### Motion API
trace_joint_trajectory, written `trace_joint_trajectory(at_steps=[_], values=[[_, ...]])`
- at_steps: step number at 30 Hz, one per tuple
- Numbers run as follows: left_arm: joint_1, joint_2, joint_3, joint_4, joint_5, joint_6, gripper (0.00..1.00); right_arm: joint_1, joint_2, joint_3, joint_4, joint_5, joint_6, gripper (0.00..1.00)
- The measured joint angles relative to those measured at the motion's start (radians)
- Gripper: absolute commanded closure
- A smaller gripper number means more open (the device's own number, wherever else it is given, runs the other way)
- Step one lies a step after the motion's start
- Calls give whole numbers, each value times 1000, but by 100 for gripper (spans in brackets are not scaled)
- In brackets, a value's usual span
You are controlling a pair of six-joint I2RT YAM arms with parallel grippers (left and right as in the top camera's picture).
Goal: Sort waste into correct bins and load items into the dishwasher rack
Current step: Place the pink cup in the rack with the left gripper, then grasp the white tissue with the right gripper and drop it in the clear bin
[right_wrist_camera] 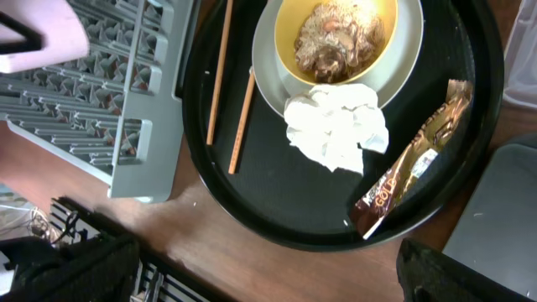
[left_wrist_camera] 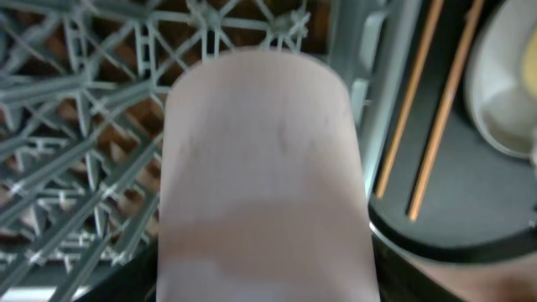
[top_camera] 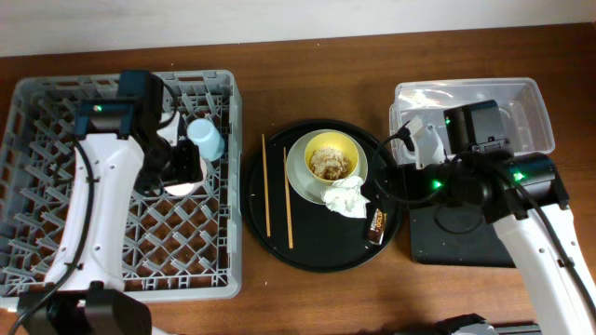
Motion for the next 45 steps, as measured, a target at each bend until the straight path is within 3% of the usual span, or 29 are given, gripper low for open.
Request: trace_joint_trajectory(at_steps=[7,11,14,20,22,24,27,31,38,41,42,43,44,45], values=[[-8,-1,-139,151,13,-1,54,0,0,-3,0,1,0,1],[-11,-1,-141,162,21,-3,20,0,0,-3,0,2,-3,1],[-11,-1,-141,162,24,-10,2,0,0,-3,0,2,-3,1],[-11,-1,-138,161,24,-14,1,0,0,-3,0,1,-3,1],[-11,-1,-83,133,25,-14,1,0,0,-3,-4,1,-8,33],[13,-8,41,112,31,-26,1,16,0,-4,-3,16,-3,41],[108,-93,179,116,31,-41,1,117,11,-4,11,134,29,33],[158,-164,191,112,31,-44,1,276,109,-47,119,361,148,24],[158,-159,191,109,32,-44,1,341,431,-87,308,480,193,26],[158,-159,191,109,32,-44,1,341,542,-87,331,492,194,39],[158,-159,191,109,32,-44,1,341,556,-87,335,495,196,48],[158,-159,191,109,32,-44,1,341,567,-87,341,496,196,64],[158,-159,191,109,32,-44,1,341,569,-87,343,496,198,91],[158,-159,191,109,32,-45,1,341,569,-87,351,497,196,96]])
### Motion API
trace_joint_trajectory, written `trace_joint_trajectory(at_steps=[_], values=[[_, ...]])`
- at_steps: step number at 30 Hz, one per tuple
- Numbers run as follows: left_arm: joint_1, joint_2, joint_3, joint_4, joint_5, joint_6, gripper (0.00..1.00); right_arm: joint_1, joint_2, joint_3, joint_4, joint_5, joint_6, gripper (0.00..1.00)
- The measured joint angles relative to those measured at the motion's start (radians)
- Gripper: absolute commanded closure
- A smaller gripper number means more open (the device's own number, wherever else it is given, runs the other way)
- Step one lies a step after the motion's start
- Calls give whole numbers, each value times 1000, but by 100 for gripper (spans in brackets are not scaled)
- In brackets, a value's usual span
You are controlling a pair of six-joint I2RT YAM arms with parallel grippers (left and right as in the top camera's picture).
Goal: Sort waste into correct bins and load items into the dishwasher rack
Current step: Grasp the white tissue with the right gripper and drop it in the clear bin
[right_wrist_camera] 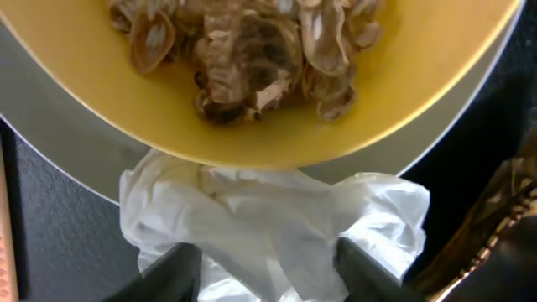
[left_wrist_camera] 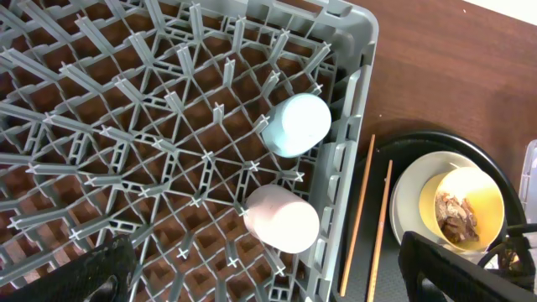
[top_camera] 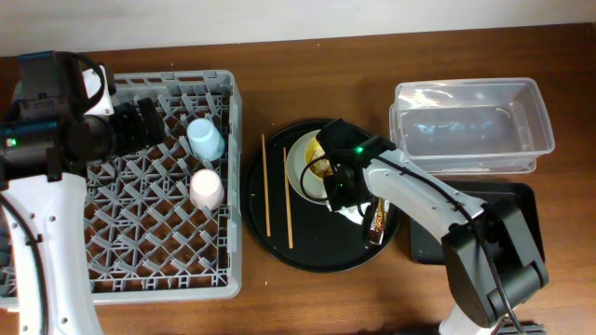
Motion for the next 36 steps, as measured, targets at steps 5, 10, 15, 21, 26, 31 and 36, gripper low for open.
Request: trace_joint_trajectory(at_steps=[5,10,15,21,26,31,36], values=[[0,0,0,0,0,0,1,0,-4,18,-79,-9,2,96],[0,0,0,0,0,0,1,-45,-219,301,-256,58,-12,96],[0,0,0,0,0,0,1,-270,-265,326,-228,169,-12,94],[0,0,0,0,0,0,1,-461,-37,308,-150,192,-13,5],[0,0,0,0,0,0,1,-526,-21,319,-219,191,-16,1],[0,0,0,0,0,0,1,-518,-90,509,-493,-32,-29,41],[0,0,0,0,0,0,1,-452,-151,497,-657,-272,-31,96]])
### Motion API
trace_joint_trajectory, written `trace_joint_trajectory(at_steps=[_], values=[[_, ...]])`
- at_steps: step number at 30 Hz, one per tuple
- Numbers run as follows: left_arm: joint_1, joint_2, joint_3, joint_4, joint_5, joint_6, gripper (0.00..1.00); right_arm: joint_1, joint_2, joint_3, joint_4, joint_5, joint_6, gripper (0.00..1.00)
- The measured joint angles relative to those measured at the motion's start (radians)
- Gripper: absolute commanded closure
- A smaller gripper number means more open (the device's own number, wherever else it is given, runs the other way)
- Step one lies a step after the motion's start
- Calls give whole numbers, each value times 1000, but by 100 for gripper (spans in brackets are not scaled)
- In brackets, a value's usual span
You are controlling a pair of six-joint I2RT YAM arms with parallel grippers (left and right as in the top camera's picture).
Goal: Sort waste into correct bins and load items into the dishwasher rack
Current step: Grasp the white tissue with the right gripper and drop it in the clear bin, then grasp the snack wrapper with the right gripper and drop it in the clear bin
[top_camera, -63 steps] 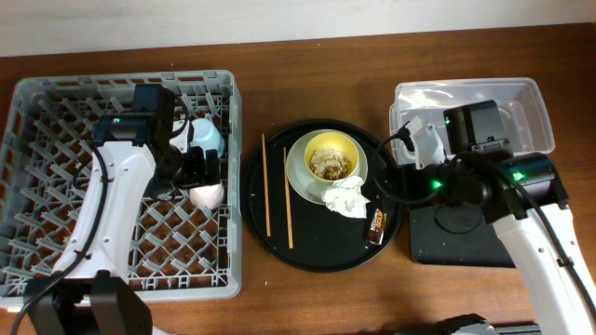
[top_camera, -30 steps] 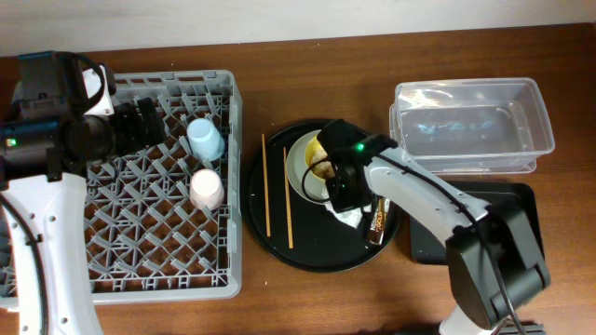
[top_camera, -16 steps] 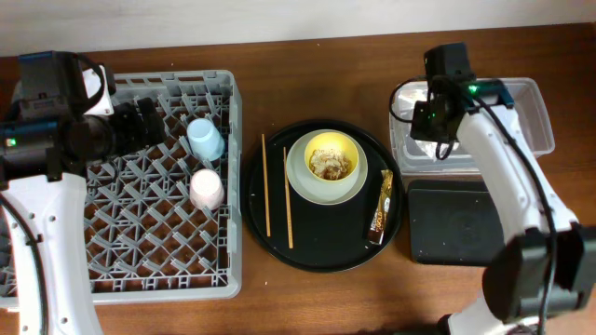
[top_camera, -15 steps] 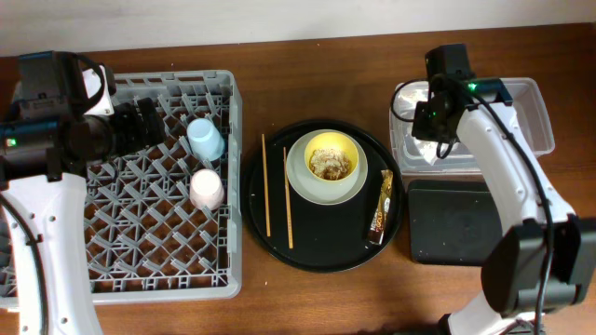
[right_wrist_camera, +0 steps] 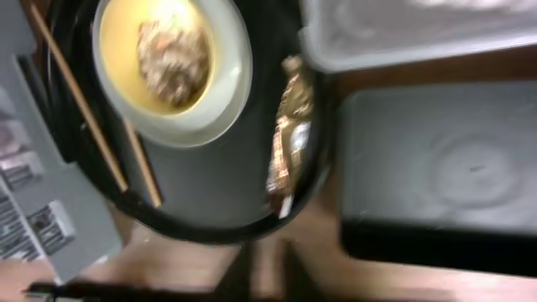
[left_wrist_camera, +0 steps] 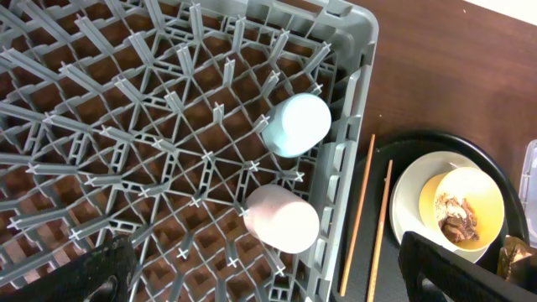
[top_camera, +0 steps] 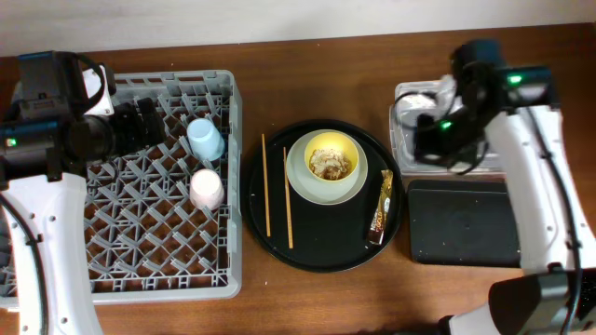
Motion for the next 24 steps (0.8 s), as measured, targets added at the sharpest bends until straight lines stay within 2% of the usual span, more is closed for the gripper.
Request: trace_joint_trajectory(at_steps=[3,6,7,8,13,15,17,21,23,24], values=[[0,0,0,1,0,0,1,143,5,-130,91,16,73,92],[0,0,0,0,0,0,1,285,14,-309,214,110,197,76],[0,0,0,0,0,0,1,312,14,-359,268,130,222,66],[0,0,0,0,0,0,1,336,14,-409,311,151,238,64],[0,0,0,0,0,0,1,372,14,-581,468,254,319,64],[0,0,0,1,0,0,1,372,14,-652,548,301,348,52],[0,0,0,0,0,0,1,372,14,-697,609,333,367,49],[0,0,0,0,0,0,1,372,16,-765,694,371,372,50],[0,0,0,0,0,0,1,372,16,-777,713,378,375,71],[0,0,0,0,0,0,1,372,17,-778,722,378,378,88]])
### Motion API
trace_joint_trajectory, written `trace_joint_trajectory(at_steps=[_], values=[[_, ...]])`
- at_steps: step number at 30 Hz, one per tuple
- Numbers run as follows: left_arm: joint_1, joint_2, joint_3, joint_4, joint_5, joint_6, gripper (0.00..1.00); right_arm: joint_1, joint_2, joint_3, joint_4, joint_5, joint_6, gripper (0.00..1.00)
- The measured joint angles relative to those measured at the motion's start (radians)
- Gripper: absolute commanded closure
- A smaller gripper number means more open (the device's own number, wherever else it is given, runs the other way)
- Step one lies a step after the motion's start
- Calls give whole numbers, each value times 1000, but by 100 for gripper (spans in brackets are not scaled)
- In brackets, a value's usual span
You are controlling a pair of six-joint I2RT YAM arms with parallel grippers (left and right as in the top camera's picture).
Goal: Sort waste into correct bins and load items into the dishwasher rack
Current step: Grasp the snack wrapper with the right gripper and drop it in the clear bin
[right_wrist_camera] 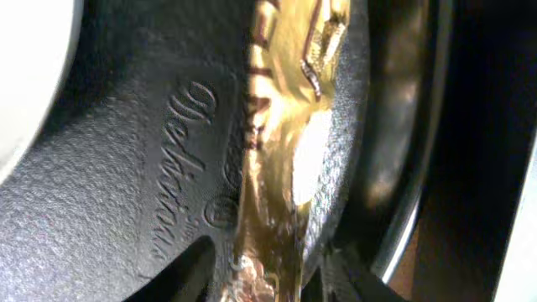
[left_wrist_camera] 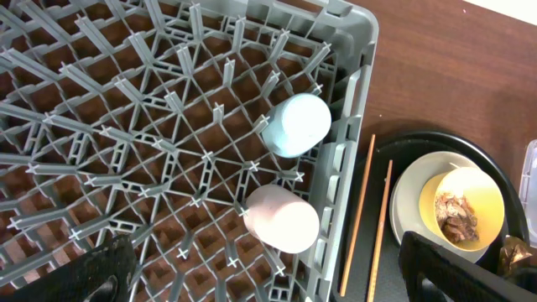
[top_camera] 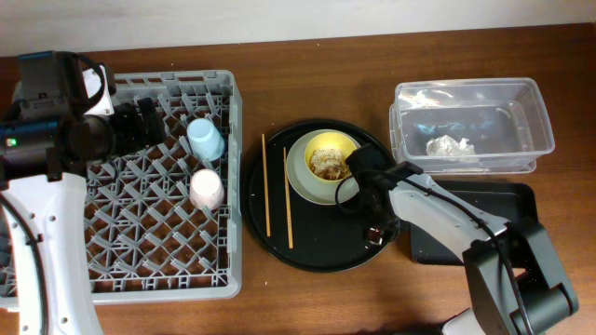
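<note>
A gold snack wrapper (right_wrist_camera: 285, 143) lies at the right edge of the round black tray (top_camera: 307, 247). My right gripper (right_wrist_camera: 268, 273) is down on it, open, with one finger on each side of the wrapper. A yellow bowl of food scraps (top_camera: 326, 160) sits on a white plate, with two chopsticks (top_camera: 267, 186) to its left. A crumpled tissue (top_camera: 452, 145) lies in the clear bin (top_camera: 535, 116). In the grey rack (top_camera: 140, 233) a blue cup (left_wrist_camera: 295, 124) and a pink cup (left_wrist_camera: 281, 218) stand upside down. My left gripper (left_wrist_camera: 273, 277) hangs wide open and empty above the rack.
A flat black bin (top_camera: 484, 233) lies in front of the clear bin, right of the tray. Bare brown table runs between the rack and the tray and along the front edge.
My right gripper was up over the clear bin; now it is low on the tray, astride the gold wrapper. The tissue now shows lying in the clear bin. The left arm is unchanged.
First my left gripper held the pink cup over the rack while the tissue lay on the tray. Then the cup stood in the rack, the left arm was back, and my right gripper was at the tissue. Later it was over the clear bin; now the tissue lies there.
</note>
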Motion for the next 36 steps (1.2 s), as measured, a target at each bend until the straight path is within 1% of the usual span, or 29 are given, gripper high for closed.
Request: trace_joint_trajectory(at_steps=[1,4,6,7,9,10,12,14,16,18,19,20,21,22,23,25,26,28,31,33,36], values=[[0,0,0,0,0,0,1,0,0,0,3,0,1,96],[0,0,0,0,0,0,1,0,0,0,-11,-4,-6,96],[0,0,0,0,0,0,1,0,4,36,-134,-19,-28,96],[0,0,0,3,0,0,1,0,0,113,-240,-26,-44,96],[0,0,0,0,0,0,1,-1,-21,306,-321,-23,-96,96],[0,0,0,0,0,0,1,-1,-41,391,-334,-9,-117,96],[0,0,0,1,0,0,1,-10,-80,480,-339,57,-134,96],[0,0,0,0,0,0,1,-63,-107,518,-291,143,-139,96],[0,0,0,0,0,0,1,-152,-84,518,-228,177,-137,96],[0,0,0,1,0,0,1,-259,-14,517,-144,201,-137,96],[0,0,0,2,0,0,1,-294,29,517,-97,207,-136,91],[0,0,0,0,0,0,1,-315,60,517,-80,209,-137,80],[0,0,0,1,0,0,1,-339,98,517,-65,209,-135,45],[0,0,0,0,0,0,1,-359,129,517,-58,210,-133,4],[0,0,0,0,0,0,1,-375,141,515,-53,210,-134,1],[0,0,0,0,0,0,1,-396,140,517,-75,208,-146,0],[0,0,0,0,0,0,1,-401,139,525,-112,206,-163,0],[0,0,0,-1,0,0,1,-404,132,599,-281,185,-195,0],[0,0,0,0,0,0,1,-394,77,785,-517,68,-206,1],[0,0,0,0,0,0,1,-370,15,873,-607,14,-212,1],[0,0,0,0,0,0,1,-350,-44,907,-639,-26,-216,1]])
